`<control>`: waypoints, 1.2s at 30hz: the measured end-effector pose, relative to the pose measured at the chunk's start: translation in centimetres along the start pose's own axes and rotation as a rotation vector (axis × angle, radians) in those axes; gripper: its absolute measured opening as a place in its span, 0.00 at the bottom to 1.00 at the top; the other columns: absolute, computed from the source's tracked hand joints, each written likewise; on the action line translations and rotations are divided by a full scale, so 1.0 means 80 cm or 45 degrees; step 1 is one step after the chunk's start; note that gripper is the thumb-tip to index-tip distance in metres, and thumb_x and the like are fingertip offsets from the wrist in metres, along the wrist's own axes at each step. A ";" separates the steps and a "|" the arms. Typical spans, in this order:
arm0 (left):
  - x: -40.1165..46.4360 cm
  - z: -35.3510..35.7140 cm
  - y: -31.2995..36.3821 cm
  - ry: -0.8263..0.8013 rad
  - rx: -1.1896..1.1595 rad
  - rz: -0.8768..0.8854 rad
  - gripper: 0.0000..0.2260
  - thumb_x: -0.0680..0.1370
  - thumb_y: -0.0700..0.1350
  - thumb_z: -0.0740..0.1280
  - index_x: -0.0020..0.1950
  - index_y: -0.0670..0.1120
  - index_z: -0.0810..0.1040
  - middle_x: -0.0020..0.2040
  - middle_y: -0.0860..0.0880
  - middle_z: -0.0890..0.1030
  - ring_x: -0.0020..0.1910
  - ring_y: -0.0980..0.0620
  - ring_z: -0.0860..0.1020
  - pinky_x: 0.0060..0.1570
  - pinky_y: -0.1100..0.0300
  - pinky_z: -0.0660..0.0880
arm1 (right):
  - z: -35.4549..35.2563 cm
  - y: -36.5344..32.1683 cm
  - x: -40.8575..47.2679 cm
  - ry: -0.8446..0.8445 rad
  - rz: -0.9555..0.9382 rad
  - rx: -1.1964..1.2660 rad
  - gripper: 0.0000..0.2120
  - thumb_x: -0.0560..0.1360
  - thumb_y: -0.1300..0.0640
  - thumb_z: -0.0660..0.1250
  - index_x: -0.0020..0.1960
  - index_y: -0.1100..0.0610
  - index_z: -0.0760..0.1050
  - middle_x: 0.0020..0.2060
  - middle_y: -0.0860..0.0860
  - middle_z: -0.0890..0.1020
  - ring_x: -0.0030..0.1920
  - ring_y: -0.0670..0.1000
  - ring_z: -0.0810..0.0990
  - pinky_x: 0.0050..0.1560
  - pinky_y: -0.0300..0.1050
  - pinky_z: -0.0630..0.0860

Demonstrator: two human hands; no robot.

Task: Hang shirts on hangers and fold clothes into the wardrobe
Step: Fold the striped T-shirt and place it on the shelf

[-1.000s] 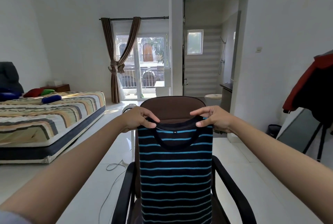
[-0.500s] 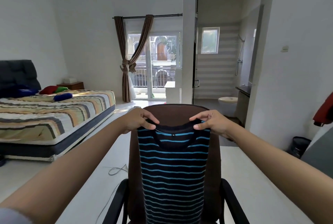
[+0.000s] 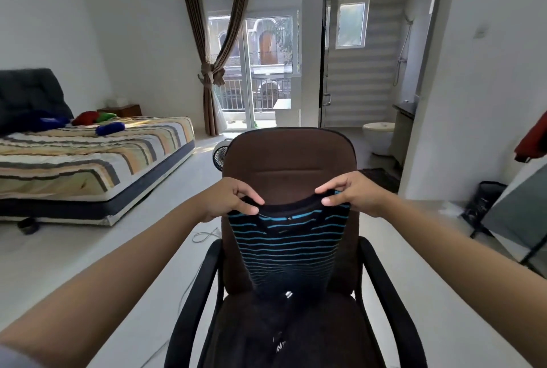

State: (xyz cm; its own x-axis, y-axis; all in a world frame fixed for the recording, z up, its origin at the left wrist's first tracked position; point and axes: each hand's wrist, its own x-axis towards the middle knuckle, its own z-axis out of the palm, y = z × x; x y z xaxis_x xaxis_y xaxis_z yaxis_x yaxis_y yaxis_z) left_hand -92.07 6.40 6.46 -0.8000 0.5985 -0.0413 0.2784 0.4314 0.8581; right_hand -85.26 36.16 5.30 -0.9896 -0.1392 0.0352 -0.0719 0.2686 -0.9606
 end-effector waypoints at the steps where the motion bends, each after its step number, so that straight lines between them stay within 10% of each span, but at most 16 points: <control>1: -0.020 0.012 -0.011 -0.032 -0.009 -0.008 0.08 0.70 0.34 0.73 0.44 0.46 0.85 0.45 0.42 0.83 0.45 0.46 0.81 0.50 0.55 0.78 | 0.014 0.010 -0.019 -0.012 0.020 0.024 0.13 0.69 0.70 0.72 0.50 0.59 0.82 0.41 0.52 0.86 0.44 0.49 0.85 0.44 0.37 0.78; 15: -0.311 0.194 -0.155 -0.198 -0.287 -0.413 0.10 0.72 0.33 0.71 0.45 0.48 0.84 0.40 0.52 0.85 0.44 0.53 0.83 0.44 0.62 0.77 | 0.210 0.169 -0.297 -0.061 0.391 0.216 0.13 0.69 0.69 0.72 0.51 0.58 0.83 0.46 0.55 0.86 0.50 0.53 0.84 0.52 0.43 0.79; 19: -0.343 0.226 -0.193 -0.214 -0.348 -0.519 0.11 0.72 0.33 0.71 0.45 0.48 0.85 0.48 0.48 0.85 0.52 0.48 0.82 0.56 0.53 0.77 | 0.239 0.202 -0.325 -0.099 0.490 0.221 0.13 0.70 0.68 0.72 0.52 0.57 0.83 0.51 0.53 0.84 0.53 0.51 0.83 0.51 0.41 0.79; 36: -0.128 0.238 -0.308 -0.189 -0.233 -0.659 0.10 0.72 0.33 0.71 0.50 0.45 0.84 0.53 0.48 0.82 0.54 0.52 0.79 0.60 0.57 0.75 | 0.203 0.348 -0.178 0.091 0.681 0.225 0.14 0.69 0.68 0.73 0.54 0.60 0.82 0.51 0.51 0.82 0.56 0.49 0.79 0.47 0.30 0.77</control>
State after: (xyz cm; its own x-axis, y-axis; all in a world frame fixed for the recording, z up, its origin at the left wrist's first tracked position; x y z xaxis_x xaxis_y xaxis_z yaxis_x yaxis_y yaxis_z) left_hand -80.63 2.55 -23.99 -0.7208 0.4340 -0.5405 -0.2377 0.5776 0.7809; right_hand -71.19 30.11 -26.45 -0.8889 0.0390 -0.4564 0.4576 0.1197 -0.8810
